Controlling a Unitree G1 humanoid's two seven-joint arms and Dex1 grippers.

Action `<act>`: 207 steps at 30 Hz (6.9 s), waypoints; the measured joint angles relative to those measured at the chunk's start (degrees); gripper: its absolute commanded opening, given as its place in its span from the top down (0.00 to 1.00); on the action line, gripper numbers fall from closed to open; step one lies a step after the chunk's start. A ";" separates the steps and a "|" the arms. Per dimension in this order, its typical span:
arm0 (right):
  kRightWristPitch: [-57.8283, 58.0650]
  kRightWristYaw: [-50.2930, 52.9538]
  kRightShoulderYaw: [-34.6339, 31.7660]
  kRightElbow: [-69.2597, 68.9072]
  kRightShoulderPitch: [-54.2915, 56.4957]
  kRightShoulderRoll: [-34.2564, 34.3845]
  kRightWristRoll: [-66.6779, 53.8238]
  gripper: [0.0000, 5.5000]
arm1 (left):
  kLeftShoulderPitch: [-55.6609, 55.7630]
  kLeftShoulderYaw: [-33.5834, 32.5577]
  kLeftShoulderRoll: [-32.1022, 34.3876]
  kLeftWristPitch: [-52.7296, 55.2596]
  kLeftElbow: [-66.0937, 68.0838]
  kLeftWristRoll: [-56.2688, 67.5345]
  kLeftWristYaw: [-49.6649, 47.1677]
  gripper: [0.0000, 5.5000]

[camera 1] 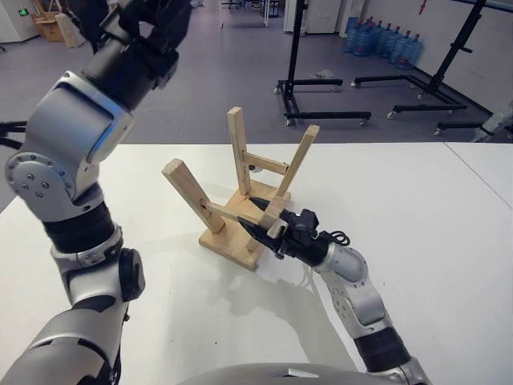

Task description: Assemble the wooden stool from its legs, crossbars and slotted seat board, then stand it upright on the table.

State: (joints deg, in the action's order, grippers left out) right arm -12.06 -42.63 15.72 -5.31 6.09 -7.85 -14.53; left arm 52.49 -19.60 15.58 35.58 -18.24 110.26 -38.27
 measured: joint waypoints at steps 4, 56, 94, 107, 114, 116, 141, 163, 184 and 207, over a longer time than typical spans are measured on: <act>1.99 2.27 0.55 2.93 3.43 2.11 1.01 0.63 | -5.64 -4.63 -15.38 -3.08 -3.39 2.93 -11.42 0.34; 4.54 5.59 1.90 3.80 4.73 0.78 2.27 0.63 | -33.87 1.95 -9.04 11.35 6.80 3.10 8.27 0.34; 22.98 -9.74 -5.78 -8.58 2.39 -14.34 -14.69 0.63 | -35.48 -5.57 28.26 15.48 5.57 -22.94 42.38 0.34; 22.40 -7.65 -2.55 -8.61 2.70 -13.58 -12.19 0.63 | -40.69 1.47 12.91 9.93 1.71 -34.39 40.35 0.34; 22.32 -5.09 -0.14 -3.77 6.73 -9.72 -8.93 0.63 | -41.21 1.96 10.72 6.63 0.43 -38.65 38.09 0.34; 21.47 -5.01 -0.07 -2.53 7.07 -8.94 -8.85 0.63 | -41.41 1.96 10.73 6.33 0.35 -38.98 38.09 0.34; 25.79 -12.45 -4.23 -1.86 3.70 -11.63 -14.65 0.31 | -42.72 -1.07 14.57 8.05 10.21 -44.82 51.79 0.34; 19.82 -15.54 -24.87 7.58 5.93 -25.52 -14.28 0.31 | -52.15 1.89 33.36 8.50 -10.46 -55.45 81.88 0.34; 11.35 -13.17 -10.36 5.12 9.57 -7.04 -12.09 0.31 | -42.03 10.86 18.65 6.71 -3.12 -65.24 69.74 0.34; 25.53 -3.32 -0.45 -17.04 5.04 -7.11 -12.12 0.31 | -36.20 13.08 14.22 5.22 3.79 -69.78 71.44 0.34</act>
State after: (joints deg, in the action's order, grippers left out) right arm 13.47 -45.95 15.27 -22.36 11.13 -14.96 -26.65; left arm 16.28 -6.52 29.81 40.80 -14.45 40.48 33.17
